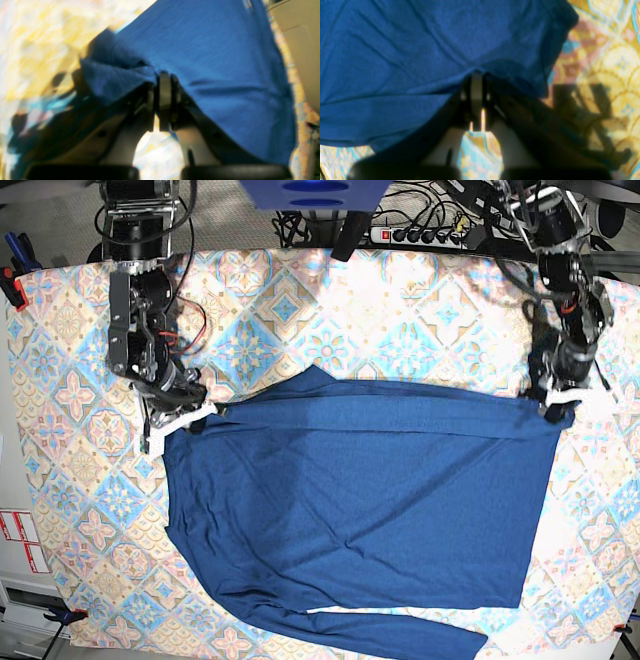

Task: Fold the T-shirt properly
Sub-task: 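Lift the hem and pull it toward the collar with both grippers, then lower the hem onto the shirt and open both grippers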

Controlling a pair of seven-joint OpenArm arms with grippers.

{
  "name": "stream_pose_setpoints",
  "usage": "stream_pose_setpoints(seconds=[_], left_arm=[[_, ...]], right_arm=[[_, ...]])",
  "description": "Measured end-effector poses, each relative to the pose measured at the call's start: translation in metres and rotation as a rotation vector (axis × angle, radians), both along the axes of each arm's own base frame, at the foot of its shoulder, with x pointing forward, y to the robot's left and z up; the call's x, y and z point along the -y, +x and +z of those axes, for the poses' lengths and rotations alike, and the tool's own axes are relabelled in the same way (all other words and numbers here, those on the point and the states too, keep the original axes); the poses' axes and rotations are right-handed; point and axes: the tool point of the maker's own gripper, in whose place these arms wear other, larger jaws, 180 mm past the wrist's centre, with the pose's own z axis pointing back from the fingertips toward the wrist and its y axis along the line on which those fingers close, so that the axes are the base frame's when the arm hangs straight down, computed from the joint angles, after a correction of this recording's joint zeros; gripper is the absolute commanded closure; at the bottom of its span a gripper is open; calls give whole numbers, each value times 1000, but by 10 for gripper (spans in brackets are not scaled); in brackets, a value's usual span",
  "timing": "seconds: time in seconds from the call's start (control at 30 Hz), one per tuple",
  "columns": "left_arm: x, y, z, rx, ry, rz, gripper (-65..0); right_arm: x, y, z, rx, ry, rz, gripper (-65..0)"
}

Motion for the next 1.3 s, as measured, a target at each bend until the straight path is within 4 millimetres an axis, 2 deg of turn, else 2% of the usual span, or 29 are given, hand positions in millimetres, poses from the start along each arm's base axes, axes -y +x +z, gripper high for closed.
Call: stream_pose_setpoints(seconds=[0.1,0.2,0.33,0.4,0.53,0.67,0.77,0.93,1.1,1.2,1.27,1.3], left_arm=[[0,16,13,39,0,2,0],[2,23,17,40,-7,-10,0],[6,36,25,57,-21,-25,0],[7,43,27,69,-31,-27,0],[7,54,-3,-10,-75,-9,0],[12,56,-25,-85,-79,-14,0],[5,64,-19,-60,-42,8,0],[5,72,-12,-47,-28,5,0],[5,73,-12,-44,-28,3,0],[6,73,-13,-48,-31,5,0],[5,71,-14,-56,-22,2,-40],[5,70,-16,-68,-7,-2,-81]], right_arm=[[2,23,20,64,-2,-5,-2],[2,32,29,93,-2,-7,-2],[4,21,15,46,-2,-9,-2],[12,18,4,17,10,-43,-2],[37,26,5,14,20,-120,-2],[40,36,12,40,27,-131,-2],[36,40,10,23,38,-126,-2],[38,65,19,45,54,-140,-2],[38,57,-1,-22,65,-148,-2],[38,57,-2,-23,66,-150,-3],[38,59,-1,-15,65,-149,-11],[37,59,-1,-15,64,-147,-27]])
